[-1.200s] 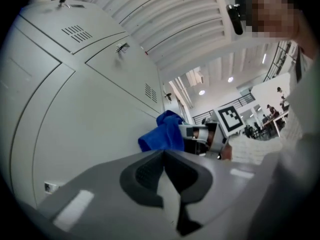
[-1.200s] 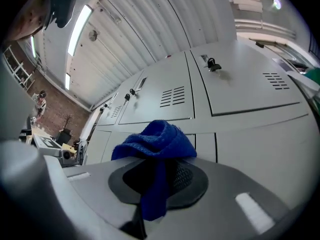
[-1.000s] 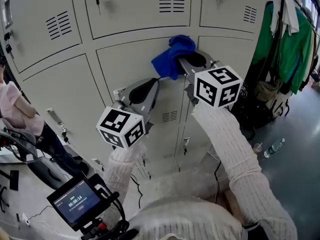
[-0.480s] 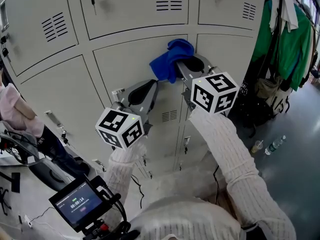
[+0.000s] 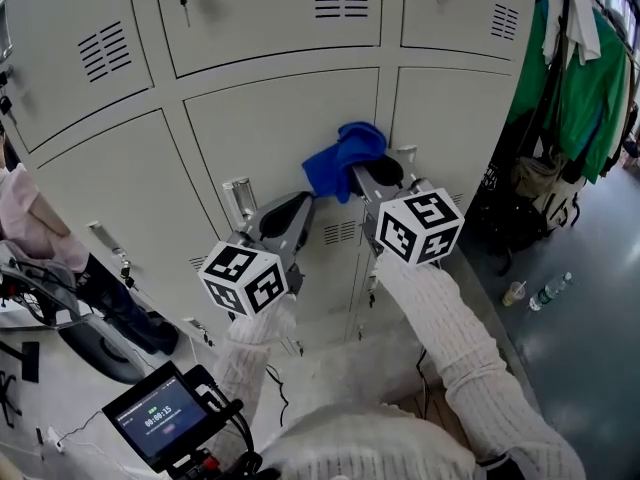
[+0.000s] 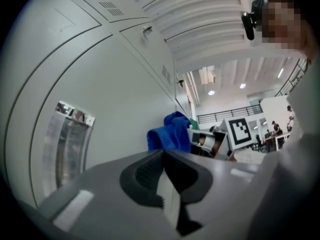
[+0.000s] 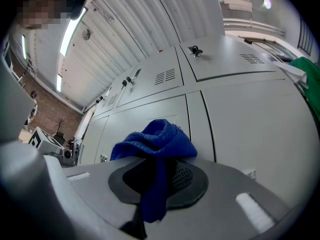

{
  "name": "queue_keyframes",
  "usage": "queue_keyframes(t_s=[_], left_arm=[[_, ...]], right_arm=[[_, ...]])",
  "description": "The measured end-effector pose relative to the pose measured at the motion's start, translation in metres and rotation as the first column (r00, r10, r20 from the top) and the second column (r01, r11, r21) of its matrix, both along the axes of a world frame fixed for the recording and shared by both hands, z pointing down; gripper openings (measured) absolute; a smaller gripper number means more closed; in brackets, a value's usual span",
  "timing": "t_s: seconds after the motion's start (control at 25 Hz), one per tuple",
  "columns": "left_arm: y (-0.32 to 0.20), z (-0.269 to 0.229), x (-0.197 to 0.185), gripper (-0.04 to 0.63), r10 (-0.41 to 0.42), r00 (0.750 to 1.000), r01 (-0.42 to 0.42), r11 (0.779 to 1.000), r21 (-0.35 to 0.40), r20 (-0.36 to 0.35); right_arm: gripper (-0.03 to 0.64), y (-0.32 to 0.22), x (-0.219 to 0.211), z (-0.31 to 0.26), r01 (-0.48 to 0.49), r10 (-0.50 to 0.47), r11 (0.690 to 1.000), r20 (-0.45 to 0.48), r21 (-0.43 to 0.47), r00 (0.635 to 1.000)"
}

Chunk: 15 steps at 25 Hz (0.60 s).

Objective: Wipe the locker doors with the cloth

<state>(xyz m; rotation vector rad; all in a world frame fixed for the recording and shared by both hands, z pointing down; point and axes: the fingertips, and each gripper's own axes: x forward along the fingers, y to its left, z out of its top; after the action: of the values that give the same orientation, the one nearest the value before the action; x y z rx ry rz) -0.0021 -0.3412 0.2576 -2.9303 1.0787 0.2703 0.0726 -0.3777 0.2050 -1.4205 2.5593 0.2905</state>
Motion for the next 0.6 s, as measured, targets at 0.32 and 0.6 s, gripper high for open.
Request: queue_keyframes(t_s=[0.32,0.6], left_arm=[[0.0,0.038,-0.006,0.006,-0.017,1.0,0.017,0.995,-0.099,-0.003],[0.0,0.077,-0.011,0.006,-0.036,0.999,0.037,0.982,-0.183,0.01]], right_arm=[[0.052,-0.003,-0.001,0.055,-0.016,0.015,0.996,-0.007,-0.09,1.0],[0.052,-0.005,-0.005,0.103,-0.013,0.009,0.983,-0.023,-0.186,1.0]])
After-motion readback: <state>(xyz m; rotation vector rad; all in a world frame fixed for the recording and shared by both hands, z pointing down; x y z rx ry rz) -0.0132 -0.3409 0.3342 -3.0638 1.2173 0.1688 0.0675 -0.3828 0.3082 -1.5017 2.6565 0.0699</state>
